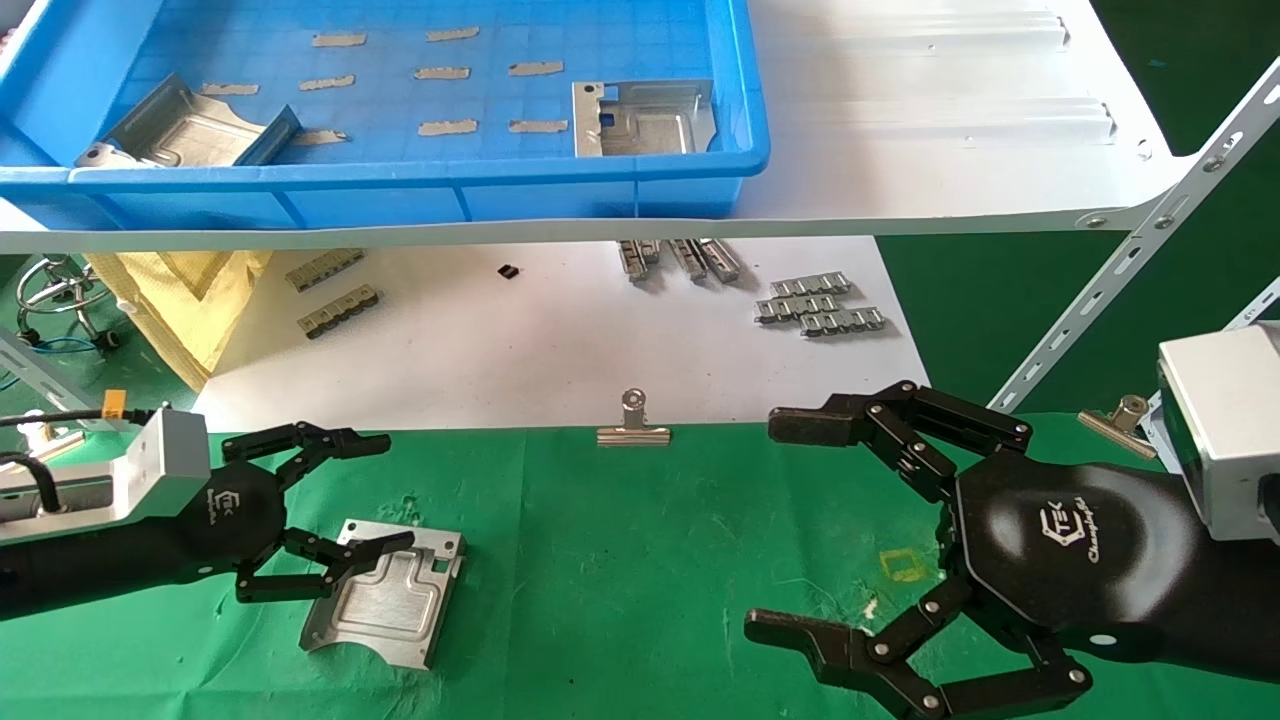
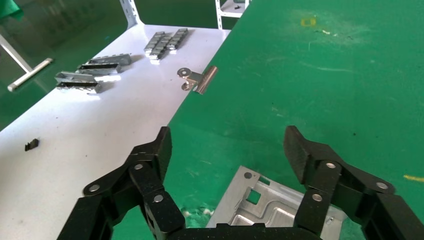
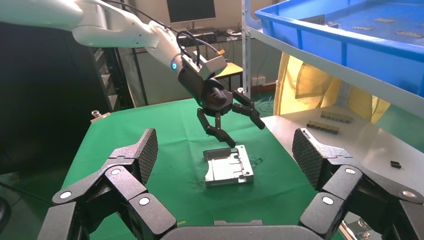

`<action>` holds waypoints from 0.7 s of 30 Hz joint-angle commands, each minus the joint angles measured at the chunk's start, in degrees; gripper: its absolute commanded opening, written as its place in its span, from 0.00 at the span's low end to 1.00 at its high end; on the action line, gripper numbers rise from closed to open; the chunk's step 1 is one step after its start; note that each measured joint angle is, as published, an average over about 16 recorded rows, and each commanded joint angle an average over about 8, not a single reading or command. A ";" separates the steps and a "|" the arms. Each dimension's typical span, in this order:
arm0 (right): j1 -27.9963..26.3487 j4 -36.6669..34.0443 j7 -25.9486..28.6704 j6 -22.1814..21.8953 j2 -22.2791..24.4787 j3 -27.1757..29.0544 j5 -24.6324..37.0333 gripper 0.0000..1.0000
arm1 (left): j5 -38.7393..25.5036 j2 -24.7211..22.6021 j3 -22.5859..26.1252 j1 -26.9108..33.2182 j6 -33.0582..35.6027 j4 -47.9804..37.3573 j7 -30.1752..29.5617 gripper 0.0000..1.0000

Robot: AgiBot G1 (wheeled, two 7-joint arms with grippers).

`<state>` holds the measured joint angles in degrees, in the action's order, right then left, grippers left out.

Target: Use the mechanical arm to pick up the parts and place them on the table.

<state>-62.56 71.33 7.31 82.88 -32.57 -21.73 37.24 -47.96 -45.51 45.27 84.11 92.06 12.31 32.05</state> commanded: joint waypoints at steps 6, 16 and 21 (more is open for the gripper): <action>0.00 0.00 0.00 0.00 0.00 0.00 0.00 1.00 | -0.21 0.16 -0.53 -0.08 -0.14 1.06 -0.43 1.00; 0.00 -0.01 0.00 0.00 0.00 0.00 0.00 1.00 | 0.89 1.77 -4.92 -3.62 -1.08 10.26 -6.92 1.00; 0.00 -0.01 0.00 0.00 0.00 0.00 0.00 1.00 | 1.42 2.65 -7.38 -5.53 -1.62 15.41 -10.54 1.00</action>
<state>-62.56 71.33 7.31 82.88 -32.57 -21.73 37.23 -46.54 -42.87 37.90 78.58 90.44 27.70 21.52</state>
